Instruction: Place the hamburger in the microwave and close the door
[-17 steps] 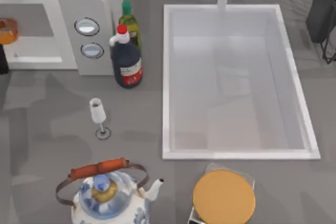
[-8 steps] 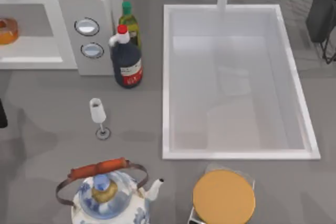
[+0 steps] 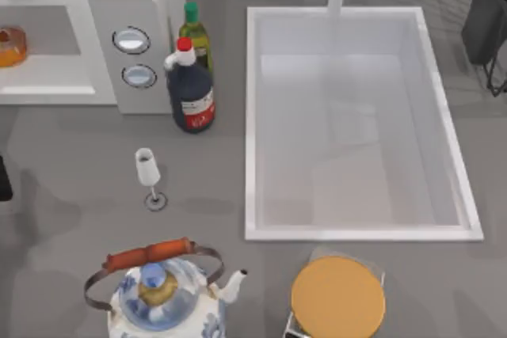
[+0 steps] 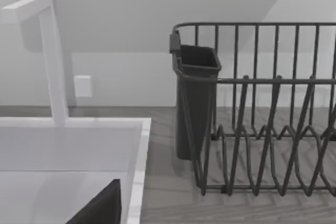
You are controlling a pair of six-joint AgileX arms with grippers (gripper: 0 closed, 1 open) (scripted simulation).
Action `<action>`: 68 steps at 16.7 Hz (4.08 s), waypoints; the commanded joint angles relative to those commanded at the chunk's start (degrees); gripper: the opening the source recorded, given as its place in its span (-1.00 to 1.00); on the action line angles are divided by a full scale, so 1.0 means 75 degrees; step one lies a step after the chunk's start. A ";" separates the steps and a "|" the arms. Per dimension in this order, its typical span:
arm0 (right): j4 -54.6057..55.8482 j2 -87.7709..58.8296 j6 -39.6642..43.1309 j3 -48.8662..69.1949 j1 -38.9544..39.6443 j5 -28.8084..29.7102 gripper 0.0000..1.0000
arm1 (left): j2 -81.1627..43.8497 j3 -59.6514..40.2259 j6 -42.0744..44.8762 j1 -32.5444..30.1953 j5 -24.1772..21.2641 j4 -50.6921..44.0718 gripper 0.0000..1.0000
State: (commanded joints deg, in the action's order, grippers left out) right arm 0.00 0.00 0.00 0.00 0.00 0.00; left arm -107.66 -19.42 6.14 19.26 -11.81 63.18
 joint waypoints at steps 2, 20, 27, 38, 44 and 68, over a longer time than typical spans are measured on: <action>0.0000 0.0000 0.0000 0.0000 0.0000 0.0000 1.00 | 0.0271 -0.0190 -0.0011 -0.0086 0.0001 0.0057 1.00; 0.0000 0.0000 0.0000 0.0000 0.0000 0.0000 1.00 | 0.3523 -0.0976 -0.0170 -0.0652 0.0200 -0.3524 1.00; 0.0000 0.0000 0.0000 0.0000 0.0000 0.0000 1.00 | 0.3940 -0.1006 -0.0043 -0.0076 0.0078 -0.4978 1.00; 0.0000 0.0000 0.0000 0.0000 0.0000 0.0000 1.00 | 0.4201 -0.0916 -0.0046 -0.0085 0.0093 -0.5266 1.00; 0.0000 0.0000 0.0000 0.0000 0.0000 0.0000 1.00 | 0.6608 -0.0107 -0.0249 -0.0666 0.0475 -0.5990 1.00; 0.0000 0.0000 0.0000 0.0000 0.0000 0.0000 1.00 | 1.4355 0.2589 -0.0819 -0.2569 0.1574 -0.8424 0.25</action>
State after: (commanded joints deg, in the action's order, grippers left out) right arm 0.00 0.00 0.00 0.00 0.00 0.00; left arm 0.00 0.00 0.00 0.00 0.00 0.00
